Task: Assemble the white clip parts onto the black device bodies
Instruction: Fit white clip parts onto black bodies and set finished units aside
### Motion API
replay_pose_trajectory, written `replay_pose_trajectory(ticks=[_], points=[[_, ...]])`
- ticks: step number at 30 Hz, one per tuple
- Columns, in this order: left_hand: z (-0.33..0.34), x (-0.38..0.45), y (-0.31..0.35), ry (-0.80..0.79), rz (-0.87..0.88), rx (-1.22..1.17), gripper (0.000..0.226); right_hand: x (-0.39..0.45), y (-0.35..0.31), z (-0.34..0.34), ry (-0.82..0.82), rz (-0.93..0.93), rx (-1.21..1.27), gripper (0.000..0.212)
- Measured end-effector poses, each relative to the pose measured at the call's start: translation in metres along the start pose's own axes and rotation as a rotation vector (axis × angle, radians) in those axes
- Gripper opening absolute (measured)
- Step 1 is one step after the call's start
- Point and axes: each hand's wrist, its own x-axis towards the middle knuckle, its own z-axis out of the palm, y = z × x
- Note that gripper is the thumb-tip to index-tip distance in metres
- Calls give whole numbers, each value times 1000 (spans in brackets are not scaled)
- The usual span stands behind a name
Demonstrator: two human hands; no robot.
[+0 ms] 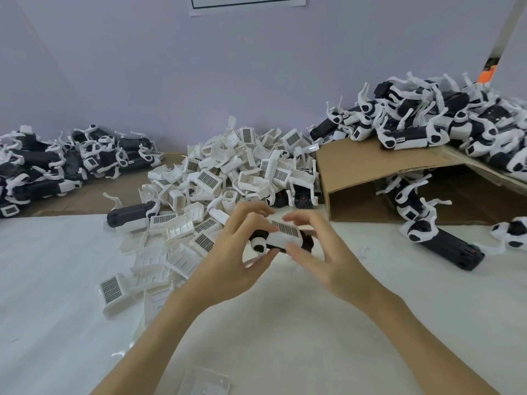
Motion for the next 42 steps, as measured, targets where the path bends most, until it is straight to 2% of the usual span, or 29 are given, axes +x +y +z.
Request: replay_pose_trajectory(ticks=[2,5,7,9,11,13,15,21,24,26,28,30,31,33,35,38,39,42], points=[[-2,-1,-1,-27,60,-2,28,0,-1,-7,-112,143,219,36],[1,-1,-3,-86,134,39,26,5,4,-12,-120,139,0,23],[4,-1,-3,-69,112,59,33,6,7,-11,-23,116,-91,21],[5,-2,-2,-15,-15,-22,54,4,9,-6,90,28,-180,31],[5,-1,0,6,-213,-162,65,3,8,1,204,-159,-385,39],[6,-2,-2,-5,-309,-153,53,4,8,5,267,-300,-541,40],[5,-3,-3,-5,-324,-89,40,4,10,5,274,-323,-562,41],[-2,0,0,52,-298,-17,35,7,6,7,271,-348,-581,45],[-4,1,4,69,-387,-53,32,5,6,5,211,-255,-457,39],[-4,2,8,92,-419,-10,30,2,9,4,96,-124,-332,25],[-4,2,10,58,-359,57,45,2,9,1,8,19,-96,23],[-8,2,9,-94,-332,-42,73,4,5,-5,-16,125,174,26],[-11,1,8,-154,-327,-123,78,4,3,-7,-28,168,281,28],[-14,1,7,-186,-343,-288,65,4,1,-8,-47,249,408,35],[-11,3,11,-99,-418,-396,51,5,3,-4,-36,303,450,37],[-3,7,14,55,-531,-357,39,3,5,2,10,169,276,34],[0,7,13,95,-565,-334,35,1,5,5,14,87,142,33],[6,5,14,204,-619,-263,26,-2,6,18,50,-66,-330,52]])
